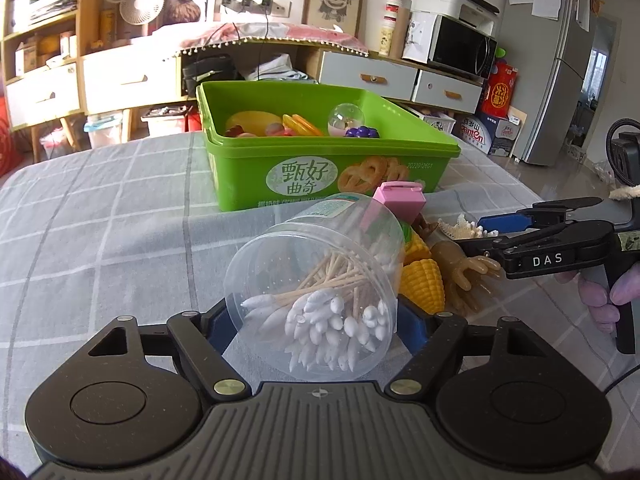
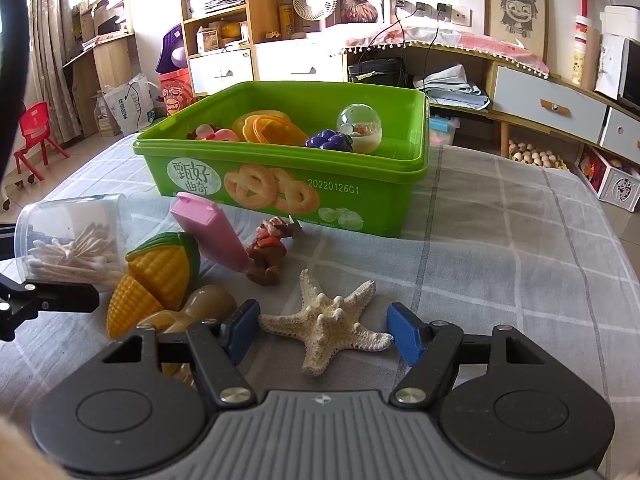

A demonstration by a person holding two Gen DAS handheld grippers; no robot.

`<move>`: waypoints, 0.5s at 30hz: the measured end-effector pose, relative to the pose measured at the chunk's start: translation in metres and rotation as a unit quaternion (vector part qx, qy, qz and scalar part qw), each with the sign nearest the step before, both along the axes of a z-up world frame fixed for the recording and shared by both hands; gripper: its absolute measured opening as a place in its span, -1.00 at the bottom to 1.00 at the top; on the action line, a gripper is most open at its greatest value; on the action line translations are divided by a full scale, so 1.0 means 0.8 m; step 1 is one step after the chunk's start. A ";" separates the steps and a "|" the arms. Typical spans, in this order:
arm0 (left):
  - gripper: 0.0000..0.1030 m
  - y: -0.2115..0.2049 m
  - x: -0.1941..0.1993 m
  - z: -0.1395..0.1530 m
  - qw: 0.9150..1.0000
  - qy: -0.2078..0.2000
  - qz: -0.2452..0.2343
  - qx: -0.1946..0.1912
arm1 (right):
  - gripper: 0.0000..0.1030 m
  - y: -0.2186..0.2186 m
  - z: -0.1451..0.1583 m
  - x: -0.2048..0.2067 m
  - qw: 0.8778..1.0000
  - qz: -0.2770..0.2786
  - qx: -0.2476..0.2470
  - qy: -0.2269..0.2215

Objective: Organize rigid objects
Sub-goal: 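Close the left tool on the swab jar while the right tool grips the starfish, then lift the swab jar and starfish over the green bin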

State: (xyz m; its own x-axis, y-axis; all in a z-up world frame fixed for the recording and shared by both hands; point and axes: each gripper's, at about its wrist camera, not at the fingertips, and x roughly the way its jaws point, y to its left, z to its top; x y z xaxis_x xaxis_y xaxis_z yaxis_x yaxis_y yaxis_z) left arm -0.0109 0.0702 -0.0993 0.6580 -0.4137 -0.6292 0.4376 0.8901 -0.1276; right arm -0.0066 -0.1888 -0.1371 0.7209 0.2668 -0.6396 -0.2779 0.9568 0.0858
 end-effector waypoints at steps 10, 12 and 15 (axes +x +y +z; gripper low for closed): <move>0.40 -0.004 0.000 0.011 1.000 -0.006 0.003 -0.014 | -0.23 -0.007 0.013 0.002 1.000 -0.012 0.013 -0.006; 0.45 -0.005 0.001 0.013 1.000 -0.010 0.004 -0.017 | -0.23 -0.007 0.016 0.002 1.000 -0.013 0.015 -0.007; 0.51 -0.006 0.002 0.018 1.000 -0.015 0.009 -0.021 | -0.23 -0.007 0.021 0.003 1.000 -0.012 0.019 -0.011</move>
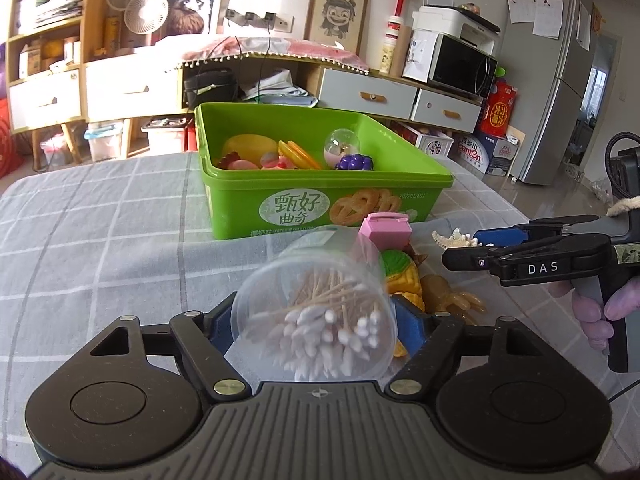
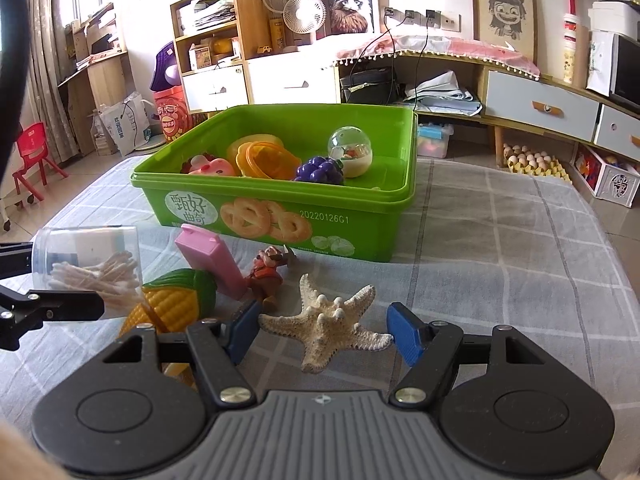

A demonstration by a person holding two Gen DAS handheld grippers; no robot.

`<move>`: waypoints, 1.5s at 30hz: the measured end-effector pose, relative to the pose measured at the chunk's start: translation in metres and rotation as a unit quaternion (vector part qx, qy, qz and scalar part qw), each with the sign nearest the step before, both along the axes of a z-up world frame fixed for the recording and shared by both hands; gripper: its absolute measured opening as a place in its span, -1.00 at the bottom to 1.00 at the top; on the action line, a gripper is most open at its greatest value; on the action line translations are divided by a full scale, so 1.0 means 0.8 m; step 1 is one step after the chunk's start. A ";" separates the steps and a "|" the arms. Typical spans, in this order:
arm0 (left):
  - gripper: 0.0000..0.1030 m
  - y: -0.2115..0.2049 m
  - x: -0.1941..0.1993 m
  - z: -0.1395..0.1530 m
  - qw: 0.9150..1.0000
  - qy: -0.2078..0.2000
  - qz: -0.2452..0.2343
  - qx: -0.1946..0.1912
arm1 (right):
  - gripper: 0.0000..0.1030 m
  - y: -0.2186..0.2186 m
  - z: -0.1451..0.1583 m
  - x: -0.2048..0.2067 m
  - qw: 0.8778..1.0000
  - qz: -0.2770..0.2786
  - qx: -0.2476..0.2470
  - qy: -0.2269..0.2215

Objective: Organize rigid objects
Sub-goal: 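Lift the swab jar and starfish over the green bin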

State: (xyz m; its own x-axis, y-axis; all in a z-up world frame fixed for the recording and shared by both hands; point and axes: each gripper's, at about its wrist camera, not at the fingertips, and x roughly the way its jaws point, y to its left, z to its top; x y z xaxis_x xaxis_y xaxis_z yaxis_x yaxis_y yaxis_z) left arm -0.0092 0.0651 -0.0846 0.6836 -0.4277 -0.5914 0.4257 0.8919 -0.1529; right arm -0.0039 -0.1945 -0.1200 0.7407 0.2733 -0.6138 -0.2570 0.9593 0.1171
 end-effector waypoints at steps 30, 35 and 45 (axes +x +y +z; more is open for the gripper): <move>0.27 -0.002 0.043 0.099 0.990 -0.013 0.107 -0.094 | -0.23 -0.025 0.091 0.037 0.992 -0.063 0.095 -0.053; 0.27 -0.011 0.066 0.102 0.985 -0.014 0.142 -0.101 | -0.23 -0.019 0.098 0.054 0.990 -0.078 0.102 -0.054; 0.26 -0.034 0.148 0.117 0.984 -0.015 0.169 -0.045 | -0.23 -0.014 0.090 0.087 0.987 -0.097 0.120 -0.045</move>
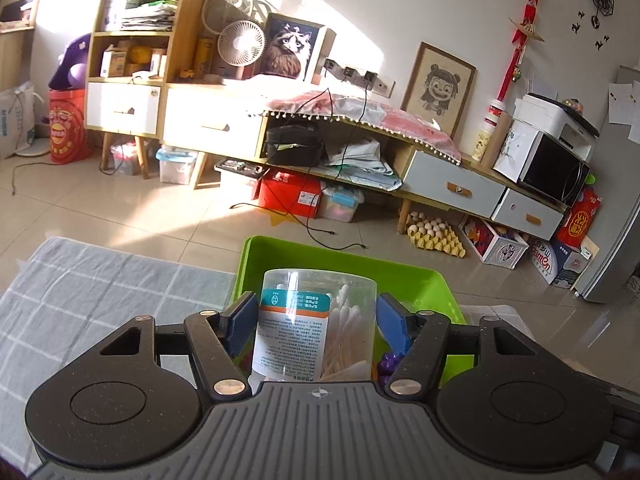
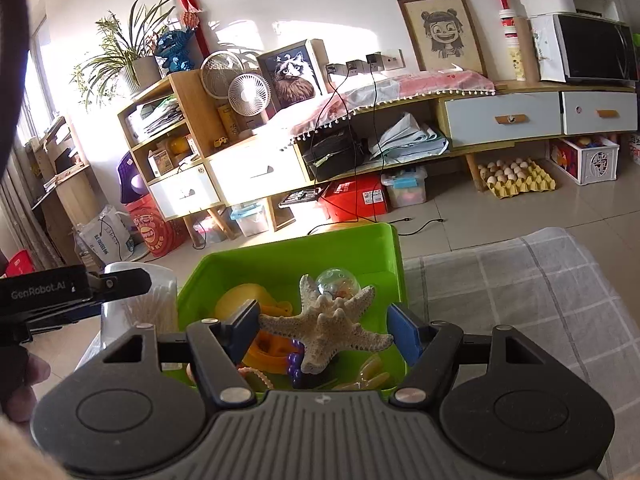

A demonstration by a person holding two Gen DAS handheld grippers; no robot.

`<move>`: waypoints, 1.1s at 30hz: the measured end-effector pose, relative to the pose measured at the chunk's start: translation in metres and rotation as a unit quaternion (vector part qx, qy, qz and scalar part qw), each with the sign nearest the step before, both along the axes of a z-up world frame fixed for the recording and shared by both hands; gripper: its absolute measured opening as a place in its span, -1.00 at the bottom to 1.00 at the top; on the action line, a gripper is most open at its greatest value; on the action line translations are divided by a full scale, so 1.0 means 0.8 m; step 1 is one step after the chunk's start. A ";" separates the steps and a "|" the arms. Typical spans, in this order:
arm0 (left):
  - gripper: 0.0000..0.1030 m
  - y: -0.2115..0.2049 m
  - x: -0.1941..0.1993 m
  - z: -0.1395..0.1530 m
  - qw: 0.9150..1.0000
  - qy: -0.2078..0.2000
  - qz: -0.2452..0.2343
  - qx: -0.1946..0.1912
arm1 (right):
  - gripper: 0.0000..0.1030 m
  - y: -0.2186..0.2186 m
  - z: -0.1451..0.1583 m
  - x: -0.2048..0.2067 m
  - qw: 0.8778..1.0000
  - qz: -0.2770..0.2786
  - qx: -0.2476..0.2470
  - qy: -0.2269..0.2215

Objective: Organize rigid objects
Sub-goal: 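Lift the swab jar and starfish over the green bin, then lower the jar and starfish into the bin and open both tools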

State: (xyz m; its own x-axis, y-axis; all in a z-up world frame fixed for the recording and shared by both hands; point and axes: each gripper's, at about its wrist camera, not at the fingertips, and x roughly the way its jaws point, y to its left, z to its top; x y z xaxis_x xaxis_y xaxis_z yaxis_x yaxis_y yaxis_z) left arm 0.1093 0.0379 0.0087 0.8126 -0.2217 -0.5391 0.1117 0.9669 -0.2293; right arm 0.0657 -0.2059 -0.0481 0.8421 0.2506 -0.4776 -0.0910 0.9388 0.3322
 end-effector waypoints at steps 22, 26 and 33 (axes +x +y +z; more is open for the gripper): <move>0.24 -0.024 0.055 -0.018 0.995 0.042 0.010 0.087 | -0.23 0.015 -0.019 0.018 0.999 0.000 -0.043 0.012; 0.24 -0.028 0.066 -0.014 0.997 0.047 -0.011 0.056 | -0.23 0.018 -0.020 0.020 0.999 0.001 -0.047 0.012; 0.24 -0.046 0.081 -0.019 0.998 0.051 -0.040 0.010 | -0.23 0.015 -0.024 0.023 0.999 -0.001 -0.050 0.018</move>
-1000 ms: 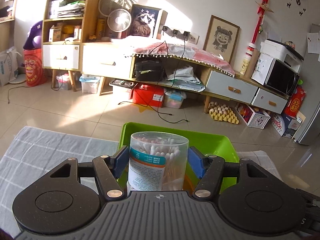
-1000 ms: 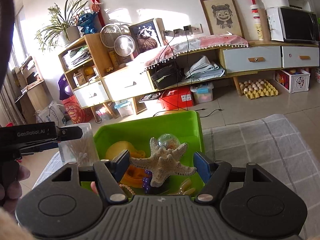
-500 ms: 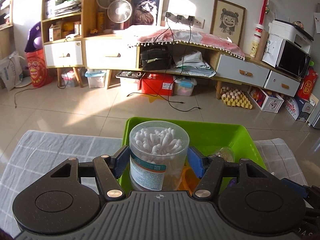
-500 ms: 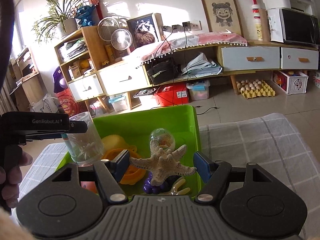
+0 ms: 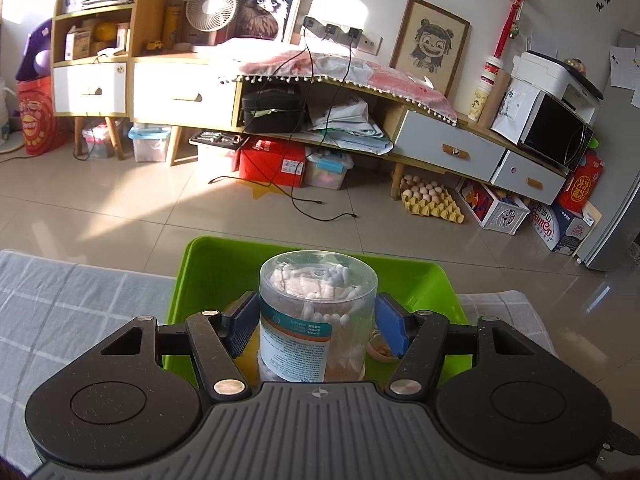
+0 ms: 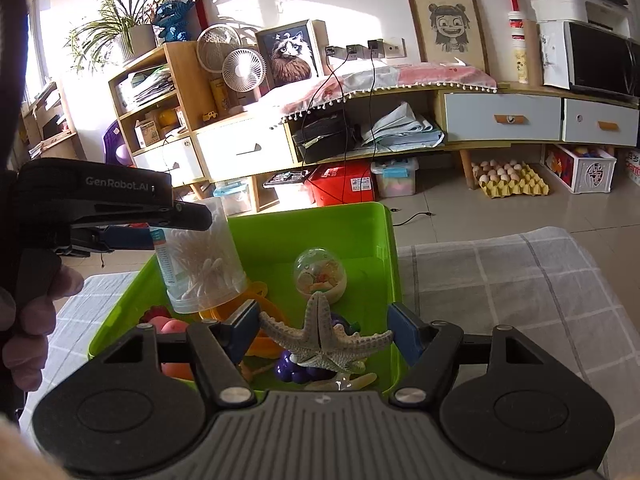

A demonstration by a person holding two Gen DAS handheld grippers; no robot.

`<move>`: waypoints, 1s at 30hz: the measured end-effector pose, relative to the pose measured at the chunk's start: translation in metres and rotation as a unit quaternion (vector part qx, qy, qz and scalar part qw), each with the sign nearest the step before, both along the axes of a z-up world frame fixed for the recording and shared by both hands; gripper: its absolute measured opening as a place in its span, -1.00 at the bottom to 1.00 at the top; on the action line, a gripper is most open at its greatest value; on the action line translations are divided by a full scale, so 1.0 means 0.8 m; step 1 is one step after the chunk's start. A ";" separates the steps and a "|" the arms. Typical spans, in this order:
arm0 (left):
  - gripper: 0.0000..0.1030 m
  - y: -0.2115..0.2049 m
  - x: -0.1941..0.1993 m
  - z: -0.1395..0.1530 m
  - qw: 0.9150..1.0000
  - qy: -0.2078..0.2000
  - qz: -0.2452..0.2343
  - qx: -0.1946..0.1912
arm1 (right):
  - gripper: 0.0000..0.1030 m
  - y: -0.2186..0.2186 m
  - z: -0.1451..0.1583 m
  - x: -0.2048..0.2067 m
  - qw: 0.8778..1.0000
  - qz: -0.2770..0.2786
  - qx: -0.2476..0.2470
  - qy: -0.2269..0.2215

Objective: Organize rigid objects
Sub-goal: 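Lower the jar and starfish into the bin and open both tools, then move the left tool to the yellow corn while the right tool reaches the tan octopus toy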

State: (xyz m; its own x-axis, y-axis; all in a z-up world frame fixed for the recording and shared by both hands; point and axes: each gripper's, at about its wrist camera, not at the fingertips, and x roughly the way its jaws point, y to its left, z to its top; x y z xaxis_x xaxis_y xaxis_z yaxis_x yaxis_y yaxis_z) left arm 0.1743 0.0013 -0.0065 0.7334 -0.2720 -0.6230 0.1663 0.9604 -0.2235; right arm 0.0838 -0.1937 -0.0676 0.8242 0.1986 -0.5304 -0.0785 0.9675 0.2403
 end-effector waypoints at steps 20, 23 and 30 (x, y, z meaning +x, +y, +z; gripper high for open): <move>0.57 -0.041 0.000 -0.004 0.999 -0.010 -0.035 0.028 | 0.07 -0.012 0.018 -0.010 1.000 0.011 0.022 -0.010; 0.59 -0.035 -0.013 0.000 0.999 -0.012 -0.035 0.033 | 0.08 -0.012 0.023 -0.017 0.999 0.017 0.027 -0.010; 0.69 -0.024 -0.047 0.007 0.998 -0.027 -0.037 0.053 | 0.08 -0.013 0.032 -0.035 1.000 0.024 0.019 -0.005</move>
State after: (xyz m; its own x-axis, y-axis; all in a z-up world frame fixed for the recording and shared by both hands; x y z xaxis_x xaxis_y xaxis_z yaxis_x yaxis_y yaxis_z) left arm 0.1369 -0.0180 -0.0006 0.7473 -0.2614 -0.6109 0.2464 0.9628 -0.1106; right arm 0.0561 -0.2042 -0.0417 0.8187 0.2573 -0.5133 -0.1263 0.9528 0.2762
